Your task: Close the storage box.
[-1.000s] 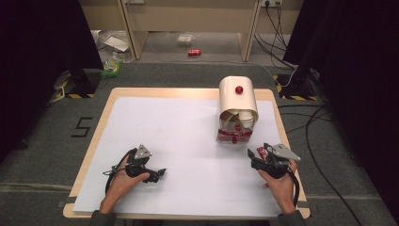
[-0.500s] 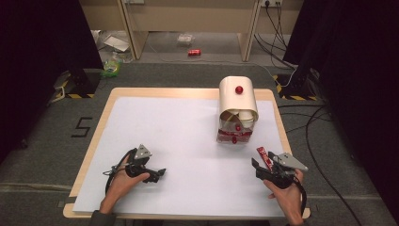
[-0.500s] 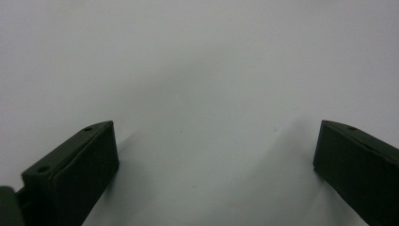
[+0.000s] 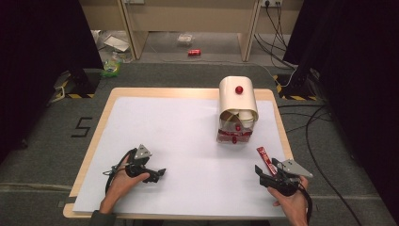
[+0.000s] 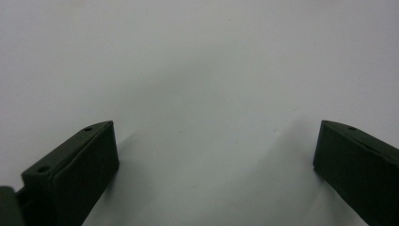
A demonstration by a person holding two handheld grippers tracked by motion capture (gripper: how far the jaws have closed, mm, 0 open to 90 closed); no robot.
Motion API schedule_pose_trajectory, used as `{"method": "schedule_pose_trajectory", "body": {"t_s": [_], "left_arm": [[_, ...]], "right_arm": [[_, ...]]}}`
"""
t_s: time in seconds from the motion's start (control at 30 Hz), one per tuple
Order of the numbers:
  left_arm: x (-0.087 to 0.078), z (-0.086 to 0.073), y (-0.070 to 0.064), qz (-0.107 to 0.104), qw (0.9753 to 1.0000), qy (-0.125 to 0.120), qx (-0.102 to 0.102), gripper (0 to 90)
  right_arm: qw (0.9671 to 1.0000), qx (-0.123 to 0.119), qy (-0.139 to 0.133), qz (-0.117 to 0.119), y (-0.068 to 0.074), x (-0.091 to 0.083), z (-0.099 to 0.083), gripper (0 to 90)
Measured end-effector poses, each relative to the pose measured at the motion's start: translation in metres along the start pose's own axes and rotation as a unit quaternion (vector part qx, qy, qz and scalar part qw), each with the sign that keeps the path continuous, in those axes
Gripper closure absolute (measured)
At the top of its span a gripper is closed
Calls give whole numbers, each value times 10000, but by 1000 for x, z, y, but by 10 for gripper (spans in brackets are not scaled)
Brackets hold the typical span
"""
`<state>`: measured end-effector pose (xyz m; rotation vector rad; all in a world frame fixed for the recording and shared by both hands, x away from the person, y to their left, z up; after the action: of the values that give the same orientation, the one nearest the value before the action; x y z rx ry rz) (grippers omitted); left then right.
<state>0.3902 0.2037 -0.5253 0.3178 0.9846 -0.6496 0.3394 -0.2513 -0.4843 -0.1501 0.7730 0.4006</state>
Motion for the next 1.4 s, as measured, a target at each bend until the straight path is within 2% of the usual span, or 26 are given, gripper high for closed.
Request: {"method": "schedule_pose_trajectory", "body": {"t_s": [0.63, 1.13, 1.4], "left_arm": [[0, 0, 0, 2, 10000, -1, 1, 0], [0, 0, 0, 5, 10000, -1, 3, 0], [0, 0, 0, 8, 10000, 1, 5, 0]], "right_arm": [[9998, -44, 166, 125, 3, -11, -18, 257], [9980, -144, 533, 294, 11, -10, -29, 203], [9971, -186, 686, 274, 12, -10, -35, 191]]}}
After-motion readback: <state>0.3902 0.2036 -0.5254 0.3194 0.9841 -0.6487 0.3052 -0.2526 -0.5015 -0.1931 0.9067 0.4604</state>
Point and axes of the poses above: each handheld gripper's, and its own axes: x roughly forward along the jaws, z roughly out of its top, y roughly to its left, the point moved 3 cm from there along x, roughly forward along the jaws, and after that the axes turned 15 degrees about y, right-handed, at the moved point
